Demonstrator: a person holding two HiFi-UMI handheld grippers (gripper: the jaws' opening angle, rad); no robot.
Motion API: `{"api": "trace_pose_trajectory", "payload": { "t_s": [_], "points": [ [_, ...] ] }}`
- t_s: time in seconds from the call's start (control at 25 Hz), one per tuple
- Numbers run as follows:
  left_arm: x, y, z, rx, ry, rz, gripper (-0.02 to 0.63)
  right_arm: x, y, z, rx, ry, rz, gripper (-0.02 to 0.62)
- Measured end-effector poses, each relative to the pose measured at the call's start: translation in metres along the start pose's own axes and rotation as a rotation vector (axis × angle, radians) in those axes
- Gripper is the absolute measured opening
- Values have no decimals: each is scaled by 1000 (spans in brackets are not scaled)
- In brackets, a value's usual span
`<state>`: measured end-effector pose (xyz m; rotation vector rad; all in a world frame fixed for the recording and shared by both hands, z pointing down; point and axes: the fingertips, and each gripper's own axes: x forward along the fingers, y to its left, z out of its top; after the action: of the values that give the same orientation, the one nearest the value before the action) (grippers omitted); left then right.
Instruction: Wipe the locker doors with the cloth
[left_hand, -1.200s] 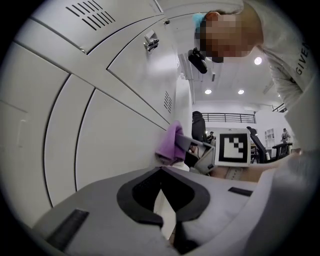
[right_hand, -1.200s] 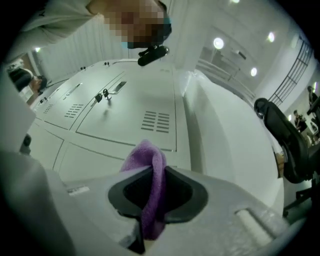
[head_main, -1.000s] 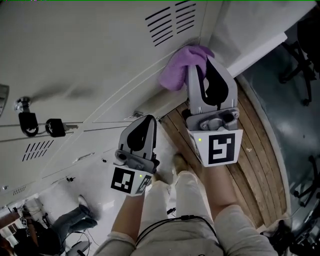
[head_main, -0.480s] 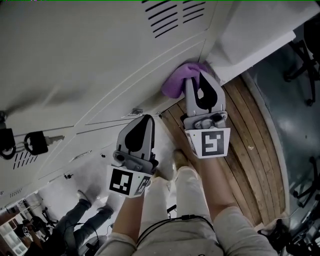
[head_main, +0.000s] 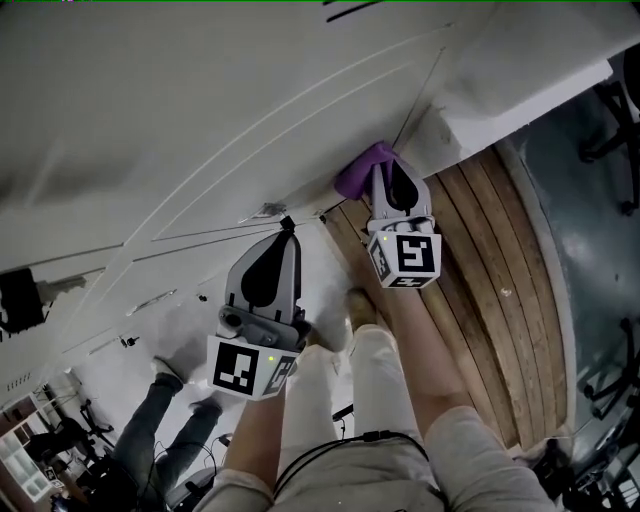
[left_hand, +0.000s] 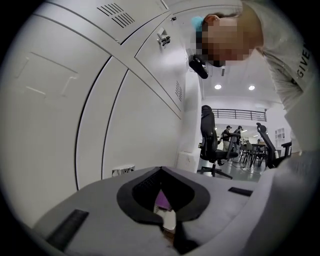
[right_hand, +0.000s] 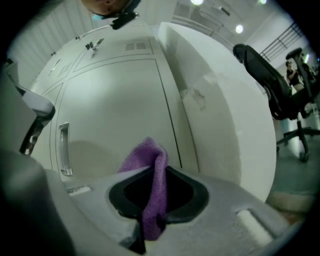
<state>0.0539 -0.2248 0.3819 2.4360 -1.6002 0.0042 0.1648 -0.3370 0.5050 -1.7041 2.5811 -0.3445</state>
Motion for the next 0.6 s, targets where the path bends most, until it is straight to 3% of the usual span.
{"api": "trace_pose_trajectory", "payload": {
  "t_s": [0.12, 0.36, 0.6],
  "points": [
    [-7, 0, -5, -2, 6, 10, -2, 3, -5, -31, 84, 52, -16, 38],
    [-26, 4, -17, -9, 16, 30, -2, 7, -8, -62, 84, 133, -16, 38],
    [-53, -6, -17, -46, 5, 3, -2, 7, -13, -89, 171, 239, -51, 41]
  ]
}}
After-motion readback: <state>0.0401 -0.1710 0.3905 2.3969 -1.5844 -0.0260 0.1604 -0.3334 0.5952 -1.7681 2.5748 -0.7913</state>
